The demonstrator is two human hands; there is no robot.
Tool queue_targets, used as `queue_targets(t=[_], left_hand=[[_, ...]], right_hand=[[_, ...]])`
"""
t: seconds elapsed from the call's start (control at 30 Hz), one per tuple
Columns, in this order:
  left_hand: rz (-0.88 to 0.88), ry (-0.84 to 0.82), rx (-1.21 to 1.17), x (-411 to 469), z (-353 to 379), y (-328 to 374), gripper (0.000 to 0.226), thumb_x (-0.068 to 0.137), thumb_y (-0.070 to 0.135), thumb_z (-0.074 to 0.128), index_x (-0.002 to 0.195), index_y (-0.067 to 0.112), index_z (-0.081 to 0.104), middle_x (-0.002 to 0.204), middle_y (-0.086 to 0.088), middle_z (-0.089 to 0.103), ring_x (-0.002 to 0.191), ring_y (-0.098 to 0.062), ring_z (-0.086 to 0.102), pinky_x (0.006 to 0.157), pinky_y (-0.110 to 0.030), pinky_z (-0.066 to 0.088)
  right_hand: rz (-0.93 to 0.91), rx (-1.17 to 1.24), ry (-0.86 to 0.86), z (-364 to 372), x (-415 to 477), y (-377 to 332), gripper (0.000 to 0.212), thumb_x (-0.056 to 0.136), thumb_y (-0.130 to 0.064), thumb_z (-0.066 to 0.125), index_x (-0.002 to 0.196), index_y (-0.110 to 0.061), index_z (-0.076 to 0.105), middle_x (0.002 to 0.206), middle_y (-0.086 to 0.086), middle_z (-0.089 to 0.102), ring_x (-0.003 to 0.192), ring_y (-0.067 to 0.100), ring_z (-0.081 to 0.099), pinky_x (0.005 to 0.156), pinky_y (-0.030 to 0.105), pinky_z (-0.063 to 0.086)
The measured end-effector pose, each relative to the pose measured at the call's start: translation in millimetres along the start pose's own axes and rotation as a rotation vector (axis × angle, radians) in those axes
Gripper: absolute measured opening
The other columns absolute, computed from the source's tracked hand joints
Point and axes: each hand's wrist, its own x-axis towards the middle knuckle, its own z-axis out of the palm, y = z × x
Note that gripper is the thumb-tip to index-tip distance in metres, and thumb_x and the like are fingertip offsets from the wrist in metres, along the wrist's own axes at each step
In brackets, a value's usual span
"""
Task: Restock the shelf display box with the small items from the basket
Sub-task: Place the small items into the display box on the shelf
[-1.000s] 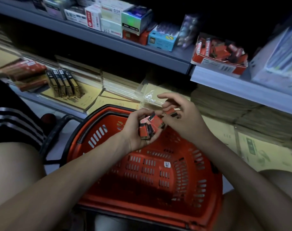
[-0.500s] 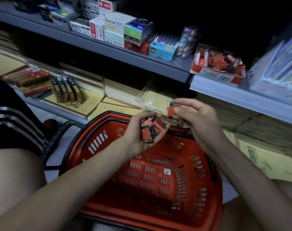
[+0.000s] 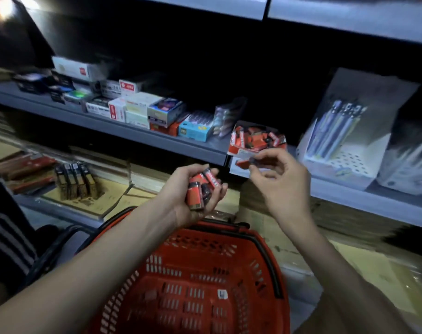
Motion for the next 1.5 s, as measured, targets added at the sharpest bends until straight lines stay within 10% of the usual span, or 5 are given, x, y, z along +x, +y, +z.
queue_targets(t=[0.23, 0.4, 0.97, 1.27, 1.5], left_hand=[[0.090, 0.017, -0.006, -4.5, 63.3, 29.0, 0.029, 0.100, 0.029, 0.058, 0.092, 0.002, 0.064, 0.079, -0.021, 0.071, 0.064, -0.029, 0.073, 0.042, -0.023, 0.055], [0.123, 0.018, 0.052, 3.4, 78.7, 36.9, 0.032, 0.101, 0.027, 0.055, 0.090, -0.002, 0.059, 0.073, -0.021, 0.071, 0.055, -0.027, 0.073, 0.035, -0.020, 0.049], [0.369, 0.143, 0.423, 20.0, 95.6, 24.1, 0.018, 0.098, 0.020, 0.063, 0.107, 0.005, 0.061, 0.089, -0.016, 0.069, 0.045, -0.021, 0.067, 0.029, -0.013, 0.034], [0.213, 0.199, 0.418, 23.1, 69.7, 28.2, 0.024, 0.098, 0.027, 0.063, 0.107, 0.004, 0.060, 0.071, -0.017, 0.071, 0.042, -0.017, 0.065, 0.028, -0.015, 0.037], [0.208, 0.045, 0.349, 24.5, 71.4, 28.1, 0.037, 0.105, 0.039, 0.049, 0.088, 0.008, 0.061, 0.065, -0.009, 0.060, 0.042, -0.014, 0.061, 0.026, -0.015, 0.034]], right_hand=[[-0.336, -0.560, 0.079, -10.3, 104.8, -6.5, 0.016, 0.084, -0.011, 0.067, 0.098, -0.020, 0.067, 0.097, 0.000, 0.068, 0.089, 0.021, 0.066, 0.076, 0.035, 0.054], [-0.207, -0.796, -0.351, -10.0, 119.2, -3.2, 0.010, 0.088, -0.023, 0.072, 0.095, -0.026, 0.080, 0.098, -0.002, 0.077, 0.102, 0.023, 0.068, 0.084, 0.034, 0.051], [0.333, 0.277, -0.155, -30.4, 78.6, -59.4, 0.030, 0.078, -0.011, 0.087, 0.102, -0.009, 0.070, 0.087, 0.017, 0.078, 0.079, 0.028, 0.077, 0.077, 0.043, 0.062], [-0.050, -0.793, 0.025, -0.9, 111.4, 13.0, 0.015, 0.093, -0.035, 0.071, 0.090, -0.022, 0.077, 0.084, 0.001, 0.074, 0.088, 0.025, 0.070, 0.070, 0.034, 0.055], [-0.133, -0.733, -0.024, -18.9, 107.2, 10.2, 0.025, 0.099, -0.031, 0.056, 0.102, -0.022, 0.079, 0.105, 0.002, 0.068, 0.100, 0.027, 0.057, 0.086, 0.038, 0.048]])
